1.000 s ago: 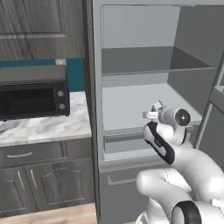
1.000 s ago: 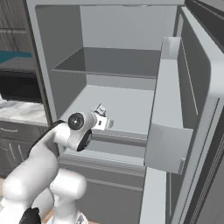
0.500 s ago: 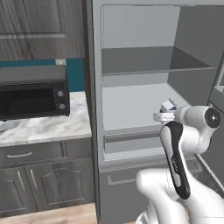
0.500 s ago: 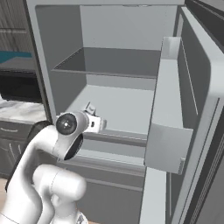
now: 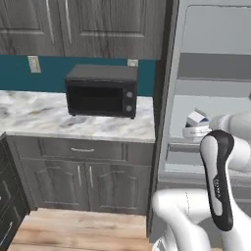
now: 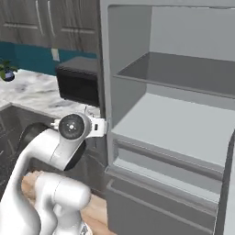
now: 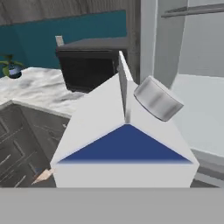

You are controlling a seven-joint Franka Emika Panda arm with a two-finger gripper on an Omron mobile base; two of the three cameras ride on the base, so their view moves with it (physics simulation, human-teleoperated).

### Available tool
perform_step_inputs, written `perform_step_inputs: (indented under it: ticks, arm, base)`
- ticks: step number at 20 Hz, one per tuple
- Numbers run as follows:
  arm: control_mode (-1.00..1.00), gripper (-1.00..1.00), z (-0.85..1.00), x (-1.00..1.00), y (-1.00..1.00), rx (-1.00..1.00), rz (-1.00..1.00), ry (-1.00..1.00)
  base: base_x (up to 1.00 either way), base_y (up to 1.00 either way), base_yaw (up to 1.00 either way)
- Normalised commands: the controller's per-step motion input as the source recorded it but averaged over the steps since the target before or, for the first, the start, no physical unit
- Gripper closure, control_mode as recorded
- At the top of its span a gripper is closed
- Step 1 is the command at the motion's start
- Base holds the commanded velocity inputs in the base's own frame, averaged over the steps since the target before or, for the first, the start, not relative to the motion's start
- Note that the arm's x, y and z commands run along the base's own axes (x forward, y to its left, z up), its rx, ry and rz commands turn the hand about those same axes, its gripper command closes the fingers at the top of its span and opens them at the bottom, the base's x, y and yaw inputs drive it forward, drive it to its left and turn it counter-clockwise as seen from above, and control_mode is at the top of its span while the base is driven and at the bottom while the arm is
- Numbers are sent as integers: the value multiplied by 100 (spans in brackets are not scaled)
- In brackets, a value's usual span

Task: Take a sugar cube from the saucer and place it inside the coffee. Then, grab milk from the fridge and place it next to the coffee on the counter to sweeten the coffee.

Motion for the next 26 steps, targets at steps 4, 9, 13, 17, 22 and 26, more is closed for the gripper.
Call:
perform_step_inputs:
  ticks: [4,9,13,17,22,26]
  arm:
    - [100,100,0,0,0,0,0,0]
    - [100,100,0,0,0,0,0,0]
    - [100,100,0,0,0,0,0,0]
    - [100,100,0,0,0,0,0,0]
    - [100,100,0,0,0,0,0,0]
    - [100,100,0,0,0,0,0,0]
  base:
    - [-25,81,94]
    - [-21,73,96]
    - [-16,61,99]
    - [-7,63,95]
    - [12,90,73]
    - [74,100,43]
